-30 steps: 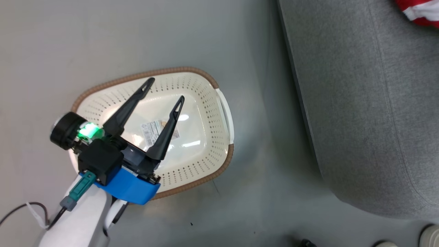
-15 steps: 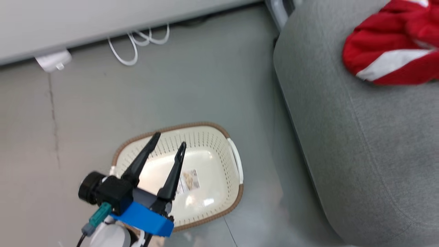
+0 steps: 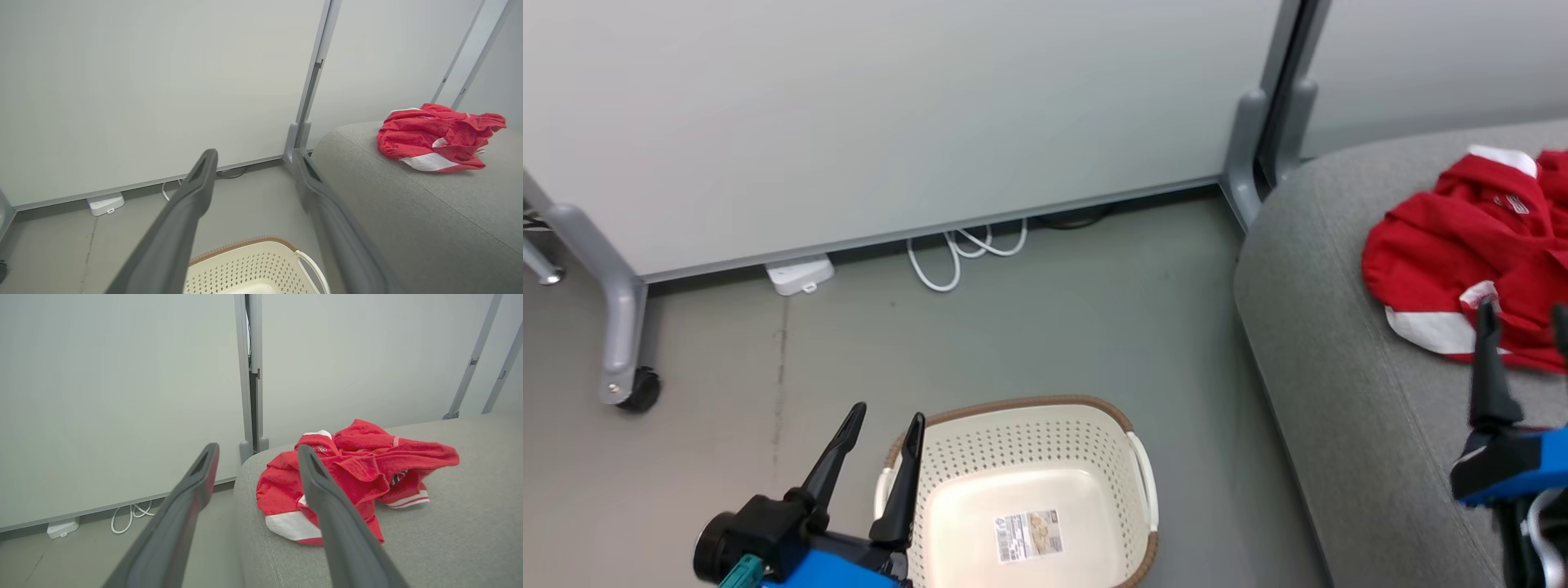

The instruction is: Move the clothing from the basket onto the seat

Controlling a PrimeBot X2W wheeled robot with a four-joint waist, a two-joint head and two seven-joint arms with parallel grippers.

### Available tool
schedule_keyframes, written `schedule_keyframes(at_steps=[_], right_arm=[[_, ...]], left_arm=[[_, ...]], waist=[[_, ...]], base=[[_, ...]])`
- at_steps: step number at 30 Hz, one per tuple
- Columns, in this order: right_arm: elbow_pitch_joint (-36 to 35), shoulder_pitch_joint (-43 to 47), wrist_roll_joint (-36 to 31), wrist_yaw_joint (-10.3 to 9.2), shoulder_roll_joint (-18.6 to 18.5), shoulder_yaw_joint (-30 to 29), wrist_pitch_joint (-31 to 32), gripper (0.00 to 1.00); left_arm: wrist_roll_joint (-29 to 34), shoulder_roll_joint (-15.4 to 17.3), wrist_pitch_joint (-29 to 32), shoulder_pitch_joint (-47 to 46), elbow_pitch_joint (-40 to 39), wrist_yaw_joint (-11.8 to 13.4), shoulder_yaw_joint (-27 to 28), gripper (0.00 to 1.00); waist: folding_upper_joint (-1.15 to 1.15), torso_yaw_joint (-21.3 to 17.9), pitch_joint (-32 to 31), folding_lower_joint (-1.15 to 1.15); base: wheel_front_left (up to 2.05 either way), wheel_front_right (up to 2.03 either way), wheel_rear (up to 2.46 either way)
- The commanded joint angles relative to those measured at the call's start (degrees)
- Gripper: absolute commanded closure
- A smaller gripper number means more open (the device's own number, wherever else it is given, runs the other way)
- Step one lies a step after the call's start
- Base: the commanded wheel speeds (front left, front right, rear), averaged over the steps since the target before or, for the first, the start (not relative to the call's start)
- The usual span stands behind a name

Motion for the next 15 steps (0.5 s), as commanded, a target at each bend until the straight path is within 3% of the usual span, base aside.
schedule_keyframes(at_steps=[1, 6, 15], right_arm=[[-1.47, 2.26, -0.09, -0.02, 0.86, 0.42, -0.19, 0.0], [-5.12, 7.42, -1.67, -0.02, 3.54, 3.29, -1.73, 0.0], [-4.66, 13.8, 0.46, -0.02, 4.08, 6.95, -3.45, 0.0]], left_arm=[[0.45, 0.02, -0.16, 1.19, 0.22, -0.23, 0.66, 0.0], [0.58, -0.7, -0.17, 3.46, 0.92, -0.26, 3.19, 0.0], [0.78, -1.15, -0.17, 4.84, 2.13, -0.32, 6.38, 0.0]], waist=[[0.0, 2.42, -2.35, 0.01], [0.0, 5.17, -4.63, 0.01], [0.0, 9.16, -6.62, 0.01]], base=[[0.0, 0.0, 0.0], [0.0, 0.0, 0.0], [0.0, 0.0, 0.0]])
